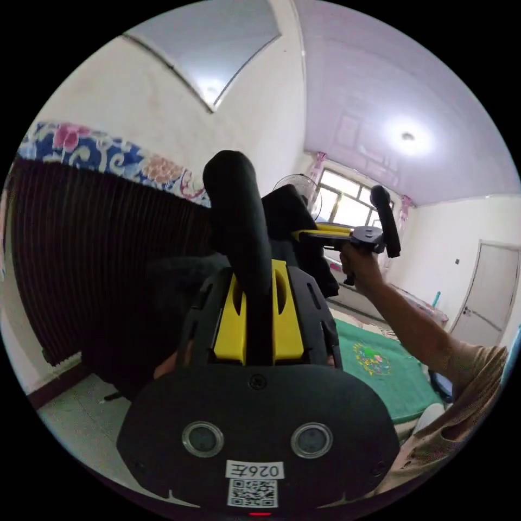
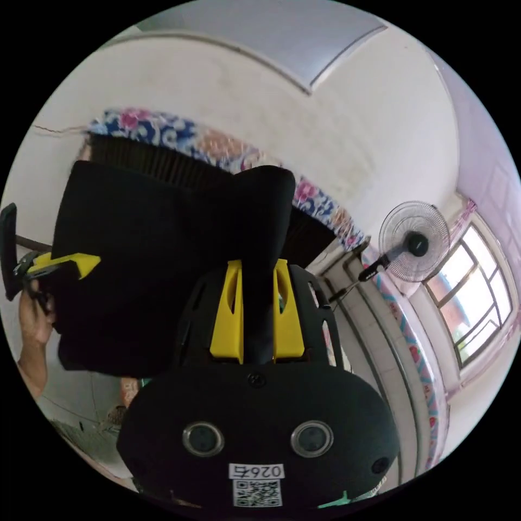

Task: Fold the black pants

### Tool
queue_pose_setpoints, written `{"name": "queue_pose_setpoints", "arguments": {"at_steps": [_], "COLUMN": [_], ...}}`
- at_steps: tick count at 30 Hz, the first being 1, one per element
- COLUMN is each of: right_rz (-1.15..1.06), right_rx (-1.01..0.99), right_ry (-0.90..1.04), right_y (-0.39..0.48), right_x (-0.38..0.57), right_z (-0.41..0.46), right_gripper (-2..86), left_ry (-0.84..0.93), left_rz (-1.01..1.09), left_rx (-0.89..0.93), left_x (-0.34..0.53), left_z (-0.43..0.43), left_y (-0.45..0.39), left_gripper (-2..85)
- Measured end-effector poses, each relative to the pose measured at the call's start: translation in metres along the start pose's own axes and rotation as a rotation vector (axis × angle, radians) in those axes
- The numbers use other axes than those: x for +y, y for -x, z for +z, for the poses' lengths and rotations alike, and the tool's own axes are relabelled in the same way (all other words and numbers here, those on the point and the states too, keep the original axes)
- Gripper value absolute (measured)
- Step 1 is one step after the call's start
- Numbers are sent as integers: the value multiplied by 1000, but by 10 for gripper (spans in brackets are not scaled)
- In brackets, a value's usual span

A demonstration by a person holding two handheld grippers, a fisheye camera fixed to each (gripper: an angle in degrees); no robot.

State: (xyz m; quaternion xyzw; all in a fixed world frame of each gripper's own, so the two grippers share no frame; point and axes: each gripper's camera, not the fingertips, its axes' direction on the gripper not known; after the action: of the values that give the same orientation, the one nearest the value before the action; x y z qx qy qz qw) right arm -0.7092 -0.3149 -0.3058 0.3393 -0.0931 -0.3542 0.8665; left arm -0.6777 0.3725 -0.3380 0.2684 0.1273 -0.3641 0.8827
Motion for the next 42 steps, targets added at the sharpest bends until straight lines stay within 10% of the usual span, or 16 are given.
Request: {"name": "queue_pose_setpoints", "arguments": {"at_steps": [3,7,11,16,23,32,42], "right_rz": [-37,88,169,129,246,387,1038], "right_rx": [101,-35,-114,-140,-150,-157,218], "right_ry": [190,-31,-207,-61,-119,-162,61], "right_y": [19,5,-2,10,-25,-136,-236], "right_x": [-7,19,46,60,114,388,774], "right_z": [48,4,-39,-9,-71,-300,-554], "right_gripper": [6,-11,-13,-13,-9,-10,-10], "left_ry": [-165,-414,-175,325,97,-89,503], "left_rz": [-79,186,482,586,491,595,810], "left_rx": [87,-27,-48,-565,-518,46,977], "left_x": [24,40,16,39,82,129,276], "left_z": [-43,-101,-61,67,55,53,316], "left_y": [14,-54,-117,-124,-180,-406,-767], "left_gripper": [53,-6,-9,-9,-10,-10,-9]}}
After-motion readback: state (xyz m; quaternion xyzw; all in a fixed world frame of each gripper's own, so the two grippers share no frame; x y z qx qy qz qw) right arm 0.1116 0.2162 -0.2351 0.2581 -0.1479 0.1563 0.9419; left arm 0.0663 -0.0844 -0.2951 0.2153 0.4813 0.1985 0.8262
